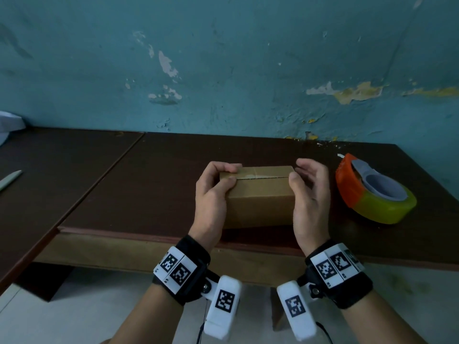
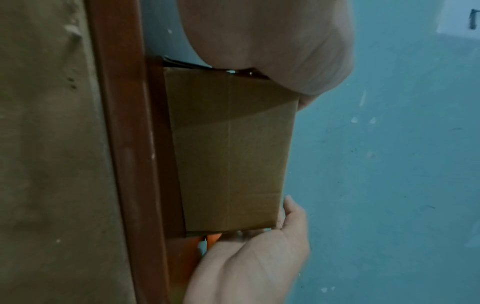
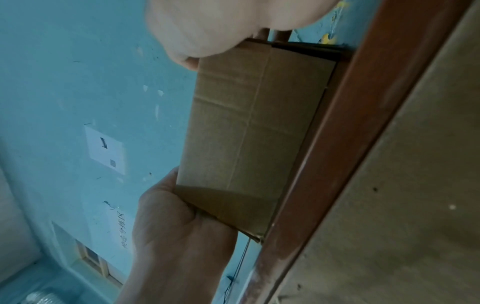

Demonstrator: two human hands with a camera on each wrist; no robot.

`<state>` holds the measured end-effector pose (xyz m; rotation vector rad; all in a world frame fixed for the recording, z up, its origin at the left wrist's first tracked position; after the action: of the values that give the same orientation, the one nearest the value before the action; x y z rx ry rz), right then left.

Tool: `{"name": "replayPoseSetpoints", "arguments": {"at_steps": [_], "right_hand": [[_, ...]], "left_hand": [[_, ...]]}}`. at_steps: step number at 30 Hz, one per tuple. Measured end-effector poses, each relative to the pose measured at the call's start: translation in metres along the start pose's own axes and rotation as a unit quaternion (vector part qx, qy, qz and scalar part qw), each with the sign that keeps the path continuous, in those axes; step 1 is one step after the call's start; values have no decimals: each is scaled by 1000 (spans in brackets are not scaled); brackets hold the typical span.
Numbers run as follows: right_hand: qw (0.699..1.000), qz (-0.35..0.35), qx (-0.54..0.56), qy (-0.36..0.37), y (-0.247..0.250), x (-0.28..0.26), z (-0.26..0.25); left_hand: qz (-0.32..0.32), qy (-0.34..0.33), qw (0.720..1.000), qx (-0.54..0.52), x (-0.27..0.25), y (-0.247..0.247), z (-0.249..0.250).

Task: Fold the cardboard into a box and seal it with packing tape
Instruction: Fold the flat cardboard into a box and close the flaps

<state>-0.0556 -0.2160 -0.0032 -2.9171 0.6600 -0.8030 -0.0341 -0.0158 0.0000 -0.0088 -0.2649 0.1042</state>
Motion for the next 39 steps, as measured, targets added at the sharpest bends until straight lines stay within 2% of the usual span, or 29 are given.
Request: {"name": "replayPoseSetpoints", "arguments": {"at_steps": [6, 12, 16, 20, 27, 32, 36, 39], "right_hand": [[996, 69, -47, 7, 3, -8, 0], [999, 40, -23, -19, -2, -9, 2], [998, 60, -26, -23, 1, -4, 4], [996, 76, -13, -38, 6, 3, 2], [999, -23, -21, -36, -14, 1, -1], [997, -72, -11, -32, -22, 0, -6], [990, -131, 20, -57, -28, -5, -7], [984, -148, 26, -94, -28, -1, -5]], "left_hand": [[10, -29, 998, 58, -2, -5, 1], [23, -22, 997, 66, 1, -3, -3], [24, -29, 999, 21, 3, 4, 3], [-5, -37, 999, -10, 5, 11, 9], [-95, -8, 995, -3, 2, 0, 7], [-166, -17, 985, 37, -3, -13, 12], [-185, 5, 981, 52, -4, -17, 14], [-173, -6, 982, 82, -5, -16, 14]]}}
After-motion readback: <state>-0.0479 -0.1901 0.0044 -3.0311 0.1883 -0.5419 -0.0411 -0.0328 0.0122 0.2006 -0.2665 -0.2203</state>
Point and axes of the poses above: each hand's wrist, its own x-axis towards the middle knuckle, its own y-axis out of the back of the hand, z = x × y, the point moved 5 cm from there along x, towards the middle knuckle, and after that the axes turned 9 degrees about x, right-handed, at the moved point
